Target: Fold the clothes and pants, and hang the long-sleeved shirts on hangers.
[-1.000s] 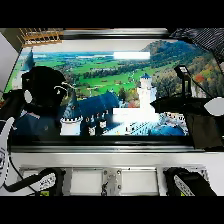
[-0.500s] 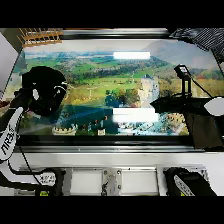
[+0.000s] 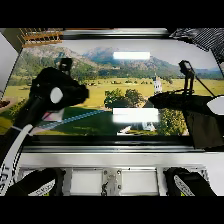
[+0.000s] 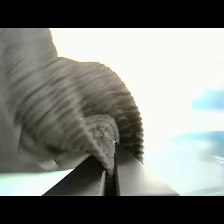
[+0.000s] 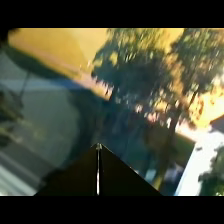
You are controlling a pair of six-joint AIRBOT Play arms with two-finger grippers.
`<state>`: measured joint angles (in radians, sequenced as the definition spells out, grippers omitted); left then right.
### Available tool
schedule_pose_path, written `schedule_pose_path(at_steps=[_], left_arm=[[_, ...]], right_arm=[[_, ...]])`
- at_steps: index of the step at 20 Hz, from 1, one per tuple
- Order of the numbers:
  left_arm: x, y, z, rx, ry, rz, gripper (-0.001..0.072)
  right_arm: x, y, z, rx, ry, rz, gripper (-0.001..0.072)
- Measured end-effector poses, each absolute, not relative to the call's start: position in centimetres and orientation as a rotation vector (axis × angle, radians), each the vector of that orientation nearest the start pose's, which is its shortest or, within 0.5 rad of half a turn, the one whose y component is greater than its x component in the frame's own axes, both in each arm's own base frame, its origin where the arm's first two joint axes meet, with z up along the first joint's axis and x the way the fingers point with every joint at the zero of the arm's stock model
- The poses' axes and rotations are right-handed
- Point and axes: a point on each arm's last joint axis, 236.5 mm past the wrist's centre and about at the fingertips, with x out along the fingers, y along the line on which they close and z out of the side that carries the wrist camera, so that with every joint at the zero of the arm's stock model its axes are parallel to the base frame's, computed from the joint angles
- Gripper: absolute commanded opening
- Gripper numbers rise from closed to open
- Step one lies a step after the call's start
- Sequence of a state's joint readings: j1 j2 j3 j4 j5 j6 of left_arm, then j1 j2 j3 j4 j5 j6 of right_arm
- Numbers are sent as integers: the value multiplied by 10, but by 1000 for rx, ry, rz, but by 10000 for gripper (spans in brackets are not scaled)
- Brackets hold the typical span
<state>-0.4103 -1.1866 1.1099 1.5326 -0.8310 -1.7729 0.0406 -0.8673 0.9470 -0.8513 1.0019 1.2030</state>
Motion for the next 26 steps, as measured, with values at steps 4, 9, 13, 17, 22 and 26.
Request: schedule_pose_path(at_steps=[4,9,13,17,22,26], left_arm=[[342,-309,105,-56,833,-606,14],[298,-412,121,-33,814,-811,666],[329,-395,118,-27,863,-739,666],[399,-284,96,-107,928,-475,666],[435,-123,18,-347,1088,-96,667],[428,-72,-45,-593,1205,12,667]], right_arm=[[369,101,170,336,661,442,36],[383,35,177,384,606,277,36],[375,5,161,340,661,201,47],[362,-5,136,300,763,180,644],[359,13,85,293,918,240,646],[359,61,27,212,1086,404,646]])
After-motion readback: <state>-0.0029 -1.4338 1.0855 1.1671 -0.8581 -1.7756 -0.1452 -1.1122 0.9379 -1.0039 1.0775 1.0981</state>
